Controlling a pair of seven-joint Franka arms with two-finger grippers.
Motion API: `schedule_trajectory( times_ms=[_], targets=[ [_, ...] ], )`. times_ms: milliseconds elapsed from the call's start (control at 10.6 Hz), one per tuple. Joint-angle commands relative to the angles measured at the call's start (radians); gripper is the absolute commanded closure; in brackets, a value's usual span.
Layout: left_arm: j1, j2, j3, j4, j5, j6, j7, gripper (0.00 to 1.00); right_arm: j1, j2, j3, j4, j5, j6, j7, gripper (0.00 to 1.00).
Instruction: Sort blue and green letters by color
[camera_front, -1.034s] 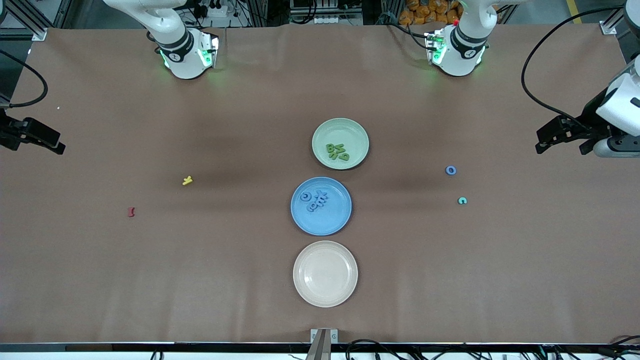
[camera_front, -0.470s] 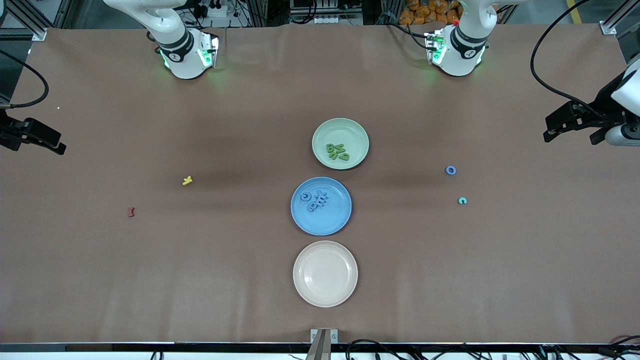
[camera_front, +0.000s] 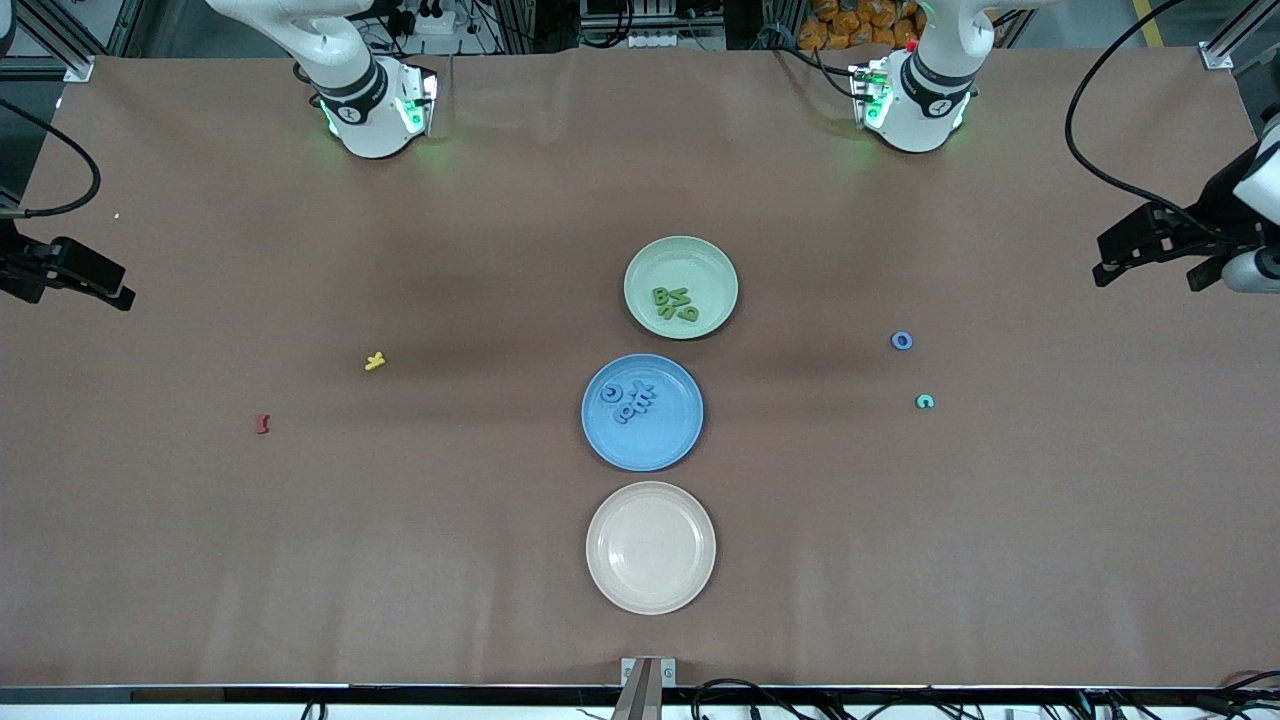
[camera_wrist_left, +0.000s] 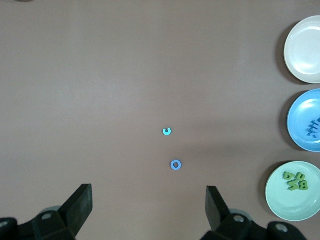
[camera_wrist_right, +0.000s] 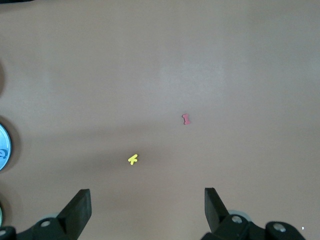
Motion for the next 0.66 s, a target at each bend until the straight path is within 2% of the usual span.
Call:
schedule_trajectory(
  times_ms=[0,564],
  targets=[
    [0.001,0.015,0.001,0.037,0.003,-0.025,-0.016,0.00,0.008,0.002,-0.005,0.000,0.007,0.010,-0.001,0.00],
    [0.010,0.023,0.004,0.037,-0.002,-0.025,-0.014,0.00,0.009,0.002,-0.005,0.000,0.007,0.010,-0.001,0.00]
  ],
)
